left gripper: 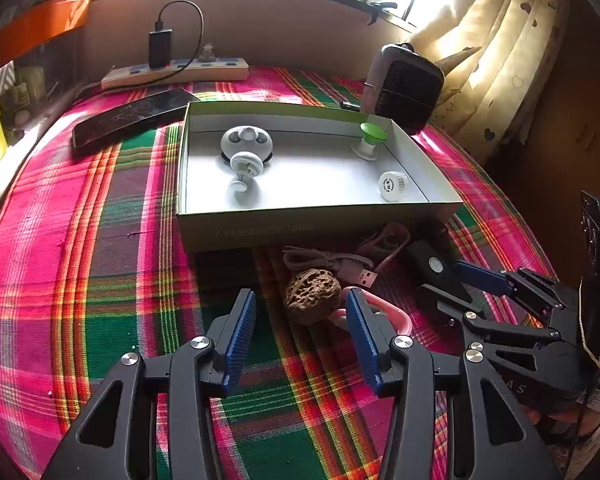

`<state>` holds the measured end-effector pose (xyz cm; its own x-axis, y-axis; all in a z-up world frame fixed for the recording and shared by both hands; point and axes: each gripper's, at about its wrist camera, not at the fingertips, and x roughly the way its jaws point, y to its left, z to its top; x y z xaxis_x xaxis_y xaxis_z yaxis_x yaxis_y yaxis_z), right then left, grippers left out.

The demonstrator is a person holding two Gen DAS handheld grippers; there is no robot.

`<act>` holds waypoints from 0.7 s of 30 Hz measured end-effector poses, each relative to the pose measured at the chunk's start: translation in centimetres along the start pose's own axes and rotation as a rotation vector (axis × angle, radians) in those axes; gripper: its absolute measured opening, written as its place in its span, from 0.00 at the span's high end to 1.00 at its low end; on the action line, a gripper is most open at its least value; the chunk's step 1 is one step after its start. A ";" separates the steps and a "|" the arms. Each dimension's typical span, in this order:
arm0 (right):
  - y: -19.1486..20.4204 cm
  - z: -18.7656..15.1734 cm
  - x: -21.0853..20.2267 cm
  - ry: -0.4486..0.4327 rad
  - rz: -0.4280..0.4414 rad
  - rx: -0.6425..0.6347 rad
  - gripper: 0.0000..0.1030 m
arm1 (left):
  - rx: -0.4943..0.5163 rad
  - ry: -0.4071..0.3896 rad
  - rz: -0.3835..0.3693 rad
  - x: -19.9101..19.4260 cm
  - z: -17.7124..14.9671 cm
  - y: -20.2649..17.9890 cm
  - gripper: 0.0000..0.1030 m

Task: Organize objects
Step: 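Grasp the brown walnut with the left gripper while the right grasps the black remote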

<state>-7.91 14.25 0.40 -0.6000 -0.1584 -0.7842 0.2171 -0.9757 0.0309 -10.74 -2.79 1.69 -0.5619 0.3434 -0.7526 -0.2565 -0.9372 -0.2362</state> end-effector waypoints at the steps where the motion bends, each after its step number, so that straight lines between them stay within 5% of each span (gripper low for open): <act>1: 0.0 0.0 0.0 0.000 0.000 -0.003 0.47 | -0.002 0.005 0.003 0.2 0.1 0.0 0.56; 21: 0.1 0.3 0.3 -0.004 0.004 -0.023 0.48 | -0.013 0.011 0.010 1.1 0.7 0.2 0.56</act>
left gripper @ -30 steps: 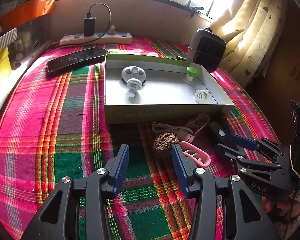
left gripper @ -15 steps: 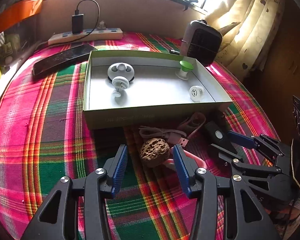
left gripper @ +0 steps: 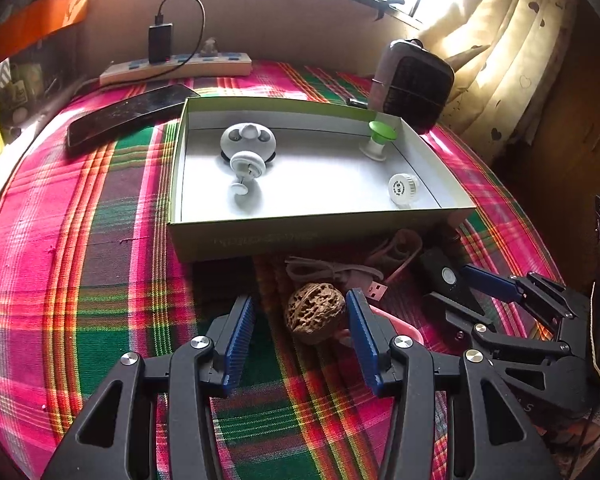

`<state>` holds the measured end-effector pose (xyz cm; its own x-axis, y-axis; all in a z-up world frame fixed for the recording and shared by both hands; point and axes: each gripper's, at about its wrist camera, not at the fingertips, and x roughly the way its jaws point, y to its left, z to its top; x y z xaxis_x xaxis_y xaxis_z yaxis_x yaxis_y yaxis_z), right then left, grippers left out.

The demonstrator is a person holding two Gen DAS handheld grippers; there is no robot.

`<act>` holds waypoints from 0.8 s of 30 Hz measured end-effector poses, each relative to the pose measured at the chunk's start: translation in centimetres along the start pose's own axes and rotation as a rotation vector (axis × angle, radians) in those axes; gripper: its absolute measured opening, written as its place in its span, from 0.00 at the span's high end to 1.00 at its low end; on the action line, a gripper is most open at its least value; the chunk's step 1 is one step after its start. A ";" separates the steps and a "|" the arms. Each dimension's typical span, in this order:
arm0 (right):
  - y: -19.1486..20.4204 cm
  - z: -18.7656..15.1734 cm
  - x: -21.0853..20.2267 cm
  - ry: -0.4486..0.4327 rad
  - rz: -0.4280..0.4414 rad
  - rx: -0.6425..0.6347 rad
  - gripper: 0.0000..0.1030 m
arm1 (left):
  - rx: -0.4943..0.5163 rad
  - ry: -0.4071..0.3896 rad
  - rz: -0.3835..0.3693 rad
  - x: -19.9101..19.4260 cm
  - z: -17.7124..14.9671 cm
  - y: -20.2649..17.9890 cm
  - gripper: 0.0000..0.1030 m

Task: Organize objects
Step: 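Grasp the brown walnut with the left gripper while the right grasps the black remote, then carry the walnut with the left gripper while the right carries the black remote into the box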

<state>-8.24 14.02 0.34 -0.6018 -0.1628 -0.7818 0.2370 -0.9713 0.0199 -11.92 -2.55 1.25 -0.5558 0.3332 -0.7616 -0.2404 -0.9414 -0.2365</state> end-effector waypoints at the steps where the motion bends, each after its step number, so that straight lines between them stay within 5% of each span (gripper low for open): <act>1: 0.0 0.0 0.0 -0.001 0.003 0.000 0.49 | -0.001 -0.001 0.000 0.0 0.0 0.0 0.56; 13: 0.3 -0.1 -0.2 -0.006 0.024 -0.014 0.65 | -0.002 -0.004 0.011 0.0 -0.1 0.2 0.72; 24: 0.5 -0.1 -0.2 -0.007 0.035 -0.018 0.72 | 0.000 -0.007 0.013 0.0 -0.2 0.1 0.72</act>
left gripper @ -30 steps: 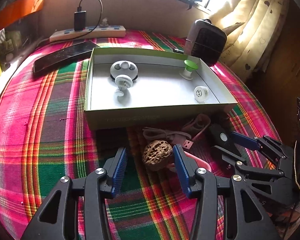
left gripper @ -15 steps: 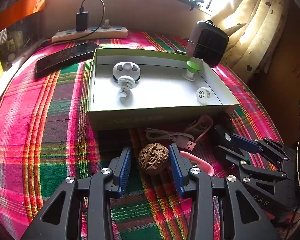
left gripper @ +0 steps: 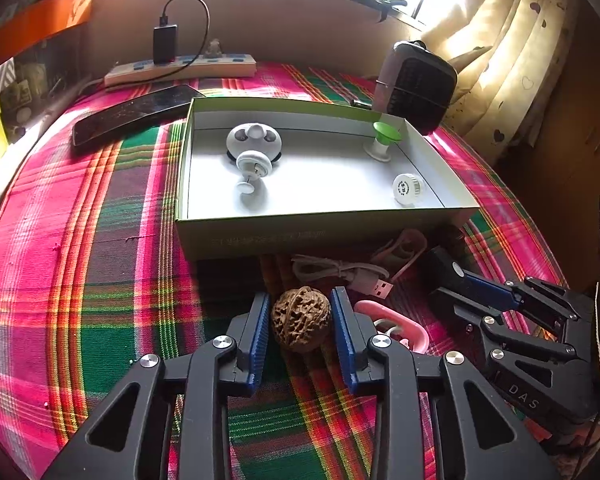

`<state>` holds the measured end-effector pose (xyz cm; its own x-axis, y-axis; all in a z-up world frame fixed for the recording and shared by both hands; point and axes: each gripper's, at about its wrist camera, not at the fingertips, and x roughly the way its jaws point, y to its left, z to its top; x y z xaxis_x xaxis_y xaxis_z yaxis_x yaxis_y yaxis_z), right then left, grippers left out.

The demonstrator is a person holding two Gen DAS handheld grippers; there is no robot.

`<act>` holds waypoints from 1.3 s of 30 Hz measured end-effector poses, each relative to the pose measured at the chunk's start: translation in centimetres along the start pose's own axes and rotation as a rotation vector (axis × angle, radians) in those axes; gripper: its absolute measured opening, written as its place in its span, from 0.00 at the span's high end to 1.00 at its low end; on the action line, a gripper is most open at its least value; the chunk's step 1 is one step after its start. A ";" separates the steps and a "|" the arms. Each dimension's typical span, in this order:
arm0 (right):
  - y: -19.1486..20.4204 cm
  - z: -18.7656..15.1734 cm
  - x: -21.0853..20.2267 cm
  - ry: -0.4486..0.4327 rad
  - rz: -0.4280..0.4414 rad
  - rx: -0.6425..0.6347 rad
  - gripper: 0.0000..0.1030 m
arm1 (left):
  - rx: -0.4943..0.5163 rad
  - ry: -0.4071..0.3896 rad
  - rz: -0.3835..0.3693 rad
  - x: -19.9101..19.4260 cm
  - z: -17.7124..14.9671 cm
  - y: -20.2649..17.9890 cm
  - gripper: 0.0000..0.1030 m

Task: Organize objects
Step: 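Carry the walnut with the left gripper while the right carries the black remote into the box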

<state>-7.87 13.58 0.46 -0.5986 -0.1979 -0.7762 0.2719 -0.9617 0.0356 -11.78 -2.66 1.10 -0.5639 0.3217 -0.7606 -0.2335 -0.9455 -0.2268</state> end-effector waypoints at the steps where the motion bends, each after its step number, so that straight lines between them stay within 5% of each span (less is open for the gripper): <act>1: 0.0 0.0 0.0 0.000 0.000 0.000 0.72 | 0.000 0.000 0.000 0.0 0.0 0.0 0.72; 39: -0.1 0.1 -0.2 -0.004 0.004 0.007 0.72 | -0.001 -0.022 0.011 -0.9 0.1 0.2 0.73</act>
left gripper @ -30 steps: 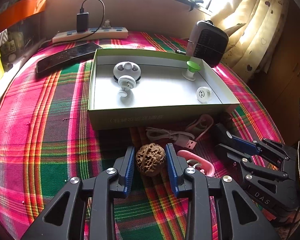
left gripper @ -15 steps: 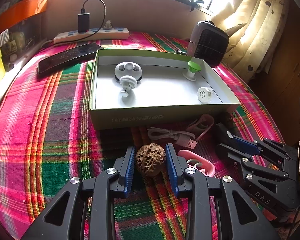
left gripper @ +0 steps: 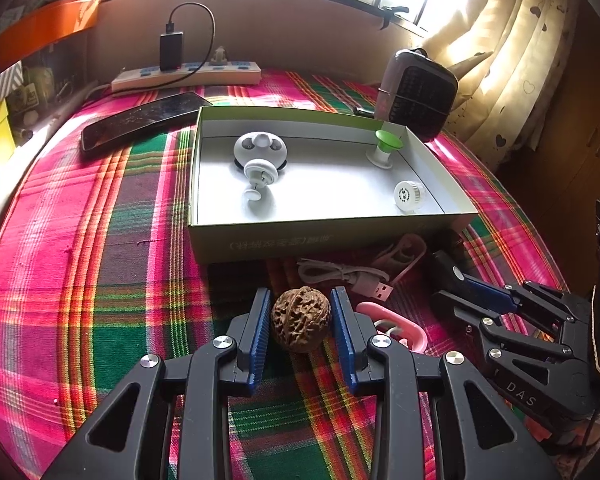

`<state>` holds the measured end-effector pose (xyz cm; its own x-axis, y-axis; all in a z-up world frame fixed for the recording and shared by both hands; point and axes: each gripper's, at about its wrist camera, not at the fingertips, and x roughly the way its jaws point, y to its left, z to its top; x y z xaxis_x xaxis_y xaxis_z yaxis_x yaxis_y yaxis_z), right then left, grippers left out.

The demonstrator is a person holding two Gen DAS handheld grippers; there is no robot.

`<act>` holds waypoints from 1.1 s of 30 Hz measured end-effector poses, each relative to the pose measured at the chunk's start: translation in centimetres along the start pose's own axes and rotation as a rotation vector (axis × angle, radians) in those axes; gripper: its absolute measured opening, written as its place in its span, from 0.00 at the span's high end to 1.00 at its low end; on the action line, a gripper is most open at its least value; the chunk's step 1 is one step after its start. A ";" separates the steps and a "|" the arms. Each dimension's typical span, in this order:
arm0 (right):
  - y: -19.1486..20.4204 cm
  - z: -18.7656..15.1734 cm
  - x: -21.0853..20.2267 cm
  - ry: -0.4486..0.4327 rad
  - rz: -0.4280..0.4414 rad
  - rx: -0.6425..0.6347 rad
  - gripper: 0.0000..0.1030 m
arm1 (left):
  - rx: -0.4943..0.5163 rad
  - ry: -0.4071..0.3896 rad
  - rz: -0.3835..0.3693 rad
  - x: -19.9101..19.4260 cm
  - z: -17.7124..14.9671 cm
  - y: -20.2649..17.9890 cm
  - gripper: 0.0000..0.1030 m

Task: Organize objects
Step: 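Carry the walnut with the left gripper while the right carries the black remote into the box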

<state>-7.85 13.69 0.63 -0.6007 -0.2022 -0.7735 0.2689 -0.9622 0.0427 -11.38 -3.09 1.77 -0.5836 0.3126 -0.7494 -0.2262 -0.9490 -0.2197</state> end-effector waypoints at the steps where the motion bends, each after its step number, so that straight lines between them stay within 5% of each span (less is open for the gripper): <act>1: 0.0 0.0 -0.1 -0.003 0.000 0.000 0.72 | 0.000 -0.001 0.002 0.0 0.0 0.0 0.73; 33: 0.2 3.3 -1.9 -0.052 0.047 -0.026 0.72 | 0.011 -0.049 0.016 -1.9 2.0 -0.5 0.72</act>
<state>-9.18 13.29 4.17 -0.6247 -0.2571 -0.7373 0.3171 -0.9464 0.0614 -11.73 -3.13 4.53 -0.6246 0.2993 -0.7213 -0.2250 -0.9535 -0.2008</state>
